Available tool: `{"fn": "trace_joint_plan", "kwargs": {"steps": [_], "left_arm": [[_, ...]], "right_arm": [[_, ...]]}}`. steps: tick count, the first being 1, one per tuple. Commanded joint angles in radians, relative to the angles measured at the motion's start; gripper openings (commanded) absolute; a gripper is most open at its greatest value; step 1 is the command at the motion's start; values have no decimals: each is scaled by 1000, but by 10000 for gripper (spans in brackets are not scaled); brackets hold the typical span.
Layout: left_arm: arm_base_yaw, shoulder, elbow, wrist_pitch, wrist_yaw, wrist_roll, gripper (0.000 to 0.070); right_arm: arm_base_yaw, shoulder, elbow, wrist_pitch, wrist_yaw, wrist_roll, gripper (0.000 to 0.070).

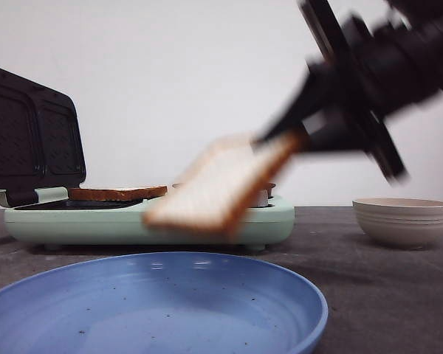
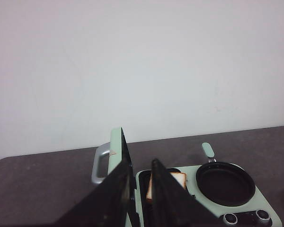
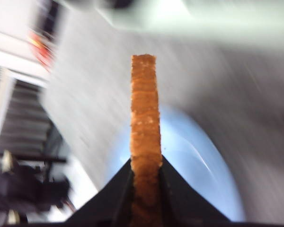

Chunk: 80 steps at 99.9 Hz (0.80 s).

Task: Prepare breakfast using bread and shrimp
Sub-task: 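Carry the bread slice with the right gripper over the sandwich maker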

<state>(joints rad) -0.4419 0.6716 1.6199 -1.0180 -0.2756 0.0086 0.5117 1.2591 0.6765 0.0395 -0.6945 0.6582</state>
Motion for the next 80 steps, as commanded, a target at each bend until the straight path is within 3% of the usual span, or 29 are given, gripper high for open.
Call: {"fn": "trace_joint_plan", "kwargs": {"steps": [1,14,47,68,80], "left_arm": [[-6,6,15,8,21,-2,11],[-11,6,15,12,38,-2,11],[-26,7,15,16,38,2,11],[-26,7,15,16,38,2,11],[-26,7,15,13,38,2,11]], "right_arm": [[19,21,101,-3,-3,-5,0],[32,108,308,-98,-5,-76,0],[43,568,967,-528,-12,-356,0],[50,855,1324,-680,-14,-432,0],[64,964,1448,-700,-19,-440,0]]}}
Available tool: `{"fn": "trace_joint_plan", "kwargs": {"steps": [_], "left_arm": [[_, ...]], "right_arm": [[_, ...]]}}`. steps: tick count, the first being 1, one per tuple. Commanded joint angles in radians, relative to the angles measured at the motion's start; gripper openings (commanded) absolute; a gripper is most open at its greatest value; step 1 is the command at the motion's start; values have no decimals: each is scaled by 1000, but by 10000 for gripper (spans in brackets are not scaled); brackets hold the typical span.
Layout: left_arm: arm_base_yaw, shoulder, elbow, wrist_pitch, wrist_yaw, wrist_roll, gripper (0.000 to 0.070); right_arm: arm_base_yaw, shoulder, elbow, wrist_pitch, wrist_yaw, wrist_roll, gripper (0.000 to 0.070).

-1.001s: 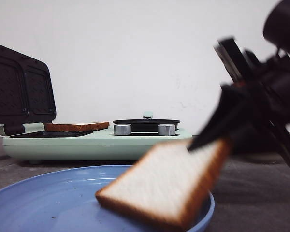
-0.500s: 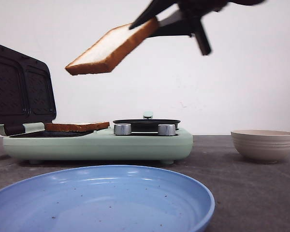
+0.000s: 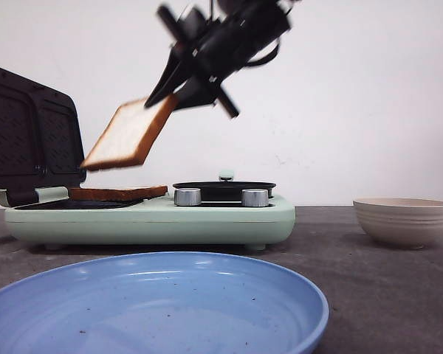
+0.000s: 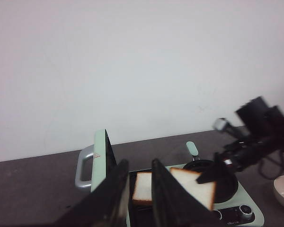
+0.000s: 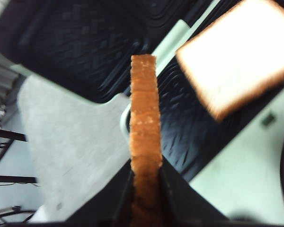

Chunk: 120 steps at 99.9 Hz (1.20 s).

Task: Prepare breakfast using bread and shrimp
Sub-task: 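Carry the bread slice with the right gripper over the sandwich maker, then lower the bread onto the second plate and open the right gripper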

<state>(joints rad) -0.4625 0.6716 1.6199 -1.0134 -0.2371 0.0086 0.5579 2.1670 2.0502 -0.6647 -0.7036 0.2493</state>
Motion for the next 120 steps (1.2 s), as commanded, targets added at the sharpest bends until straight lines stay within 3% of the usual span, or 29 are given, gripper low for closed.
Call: {"fn": "trace_joint_plan", "kwargs": {"steps": [1,26,56,99,120], "left_arm": [[-5,7,15,8,0,2,11],[-5,8,15,-12,-1,3,11],[-5,11,15,-16,-1,7,11],[-5,33,15,-19,0,7,11],[-5,34,15,-19,0,7,11]], "right_arm": [[19,63,81,5,-13,-31,0],[55,148,125,89,-51,-33,0],[81,180,125,89,-55,-76,0],[77,201,125,83,9,-134,0],[74,201,125,12,29,-175,0]]}}
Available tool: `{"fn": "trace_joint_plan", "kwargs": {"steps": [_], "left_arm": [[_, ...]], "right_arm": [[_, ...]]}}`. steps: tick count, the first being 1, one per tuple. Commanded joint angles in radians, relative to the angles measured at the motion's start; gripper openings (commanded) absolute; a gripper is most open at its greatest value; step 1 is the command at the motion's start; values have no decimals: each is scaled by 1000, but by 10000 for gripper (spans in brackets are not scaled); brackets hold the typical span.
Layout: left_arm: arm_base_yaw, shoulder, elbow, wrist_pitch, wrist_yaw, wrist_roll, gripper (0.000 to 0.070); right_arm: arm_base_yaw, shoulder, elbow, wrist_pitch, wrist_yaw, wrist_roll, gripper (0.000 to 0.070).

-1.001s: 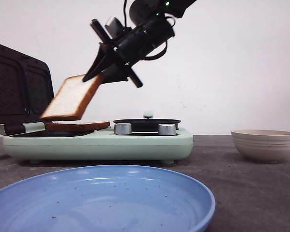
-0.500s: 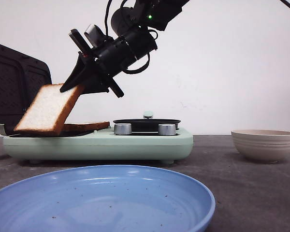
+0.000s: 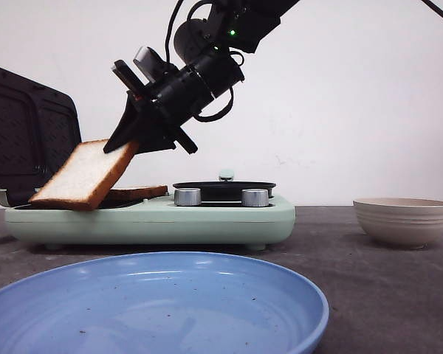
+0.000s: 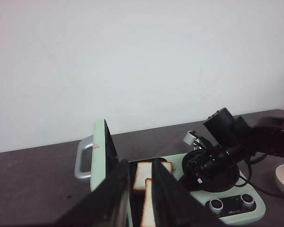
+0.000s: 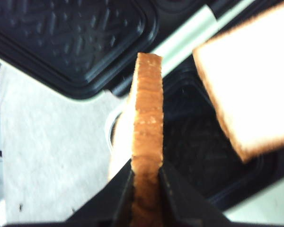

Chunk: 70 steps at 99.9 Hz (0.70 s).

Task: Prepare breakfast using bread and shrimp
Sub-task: 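Lower the bread onto the second plate and open the right gripper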

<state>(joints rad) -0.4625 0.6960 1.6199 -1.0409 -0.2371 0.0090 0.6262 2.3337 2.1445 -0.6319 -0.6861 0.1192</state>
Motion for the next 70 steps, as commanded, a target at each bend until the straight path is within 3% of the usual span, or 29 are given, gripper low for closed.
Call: {"fn": "trace_joint_plan", "kwargs": {"steps": [1,30,52,70], "left_arm": [[-5,10,15,8,-1,6,11],[-5,12,15,9,-1,6,11],[-5,14,15,7,-1,8,11],[-5,14,15,4,-1,14,11]], "right_arm": [[6,35,31,-24,13,-48,0],[4,35,47,-68,23,-60,0],[22,35,127,-79,107,-153,0],[28,40,148,-77,110,-169,0]]}}
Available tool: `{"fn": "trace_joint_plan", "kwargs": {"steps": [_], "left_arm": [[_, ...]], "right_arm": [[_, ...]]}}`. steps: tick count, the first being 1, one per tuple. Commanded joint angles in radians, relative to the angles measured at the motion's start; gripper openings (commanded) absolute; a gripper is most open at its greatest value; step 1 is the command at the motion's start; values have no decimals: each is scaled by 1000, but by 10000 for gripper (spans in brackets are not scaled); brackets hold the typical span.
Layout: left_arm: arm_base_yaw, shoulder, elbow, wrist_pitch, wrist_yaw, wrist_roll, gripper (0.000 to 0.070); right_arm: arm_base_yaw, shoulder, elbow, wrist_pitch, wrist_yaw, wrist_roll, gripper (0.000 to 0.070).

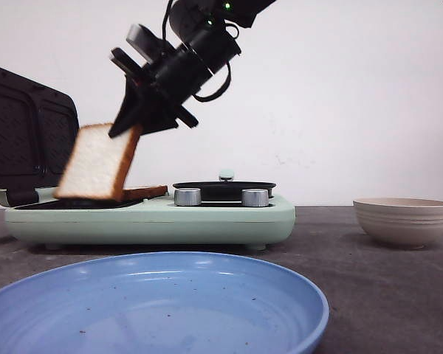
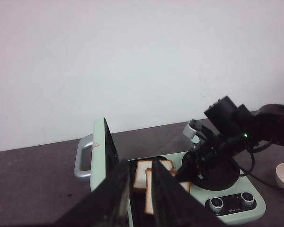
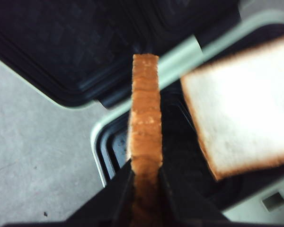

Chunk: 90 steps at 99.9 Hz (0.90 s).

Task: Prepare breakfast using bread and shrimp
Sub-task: 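Lower the bread onto the second plate and open the right gripper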

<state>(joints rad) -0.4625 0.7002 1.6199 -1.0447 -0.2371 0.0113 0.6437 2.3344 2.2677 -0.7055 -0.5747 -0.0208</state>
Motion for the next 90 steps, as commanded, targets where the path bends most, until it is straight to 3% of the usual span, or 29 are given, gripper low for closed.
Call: {"fn": "trace_joint_plan", "kwargs": {"steps": [1,23,55,90], "left_arm": [[-5,10,15,8,-1,11,11],[-5,11,14,3,-1,27,11],[-5,11,13,-7,-1,27,11],[-5,11,13,-12,0,26,11]], "right_arm": [[12,42,24,-3,-2,-31,0],[16,58,24,-25,-63,-61,0],[29,59,24,6,-88,-77,0],[35,59,24,23,-52,-101,0]]}}
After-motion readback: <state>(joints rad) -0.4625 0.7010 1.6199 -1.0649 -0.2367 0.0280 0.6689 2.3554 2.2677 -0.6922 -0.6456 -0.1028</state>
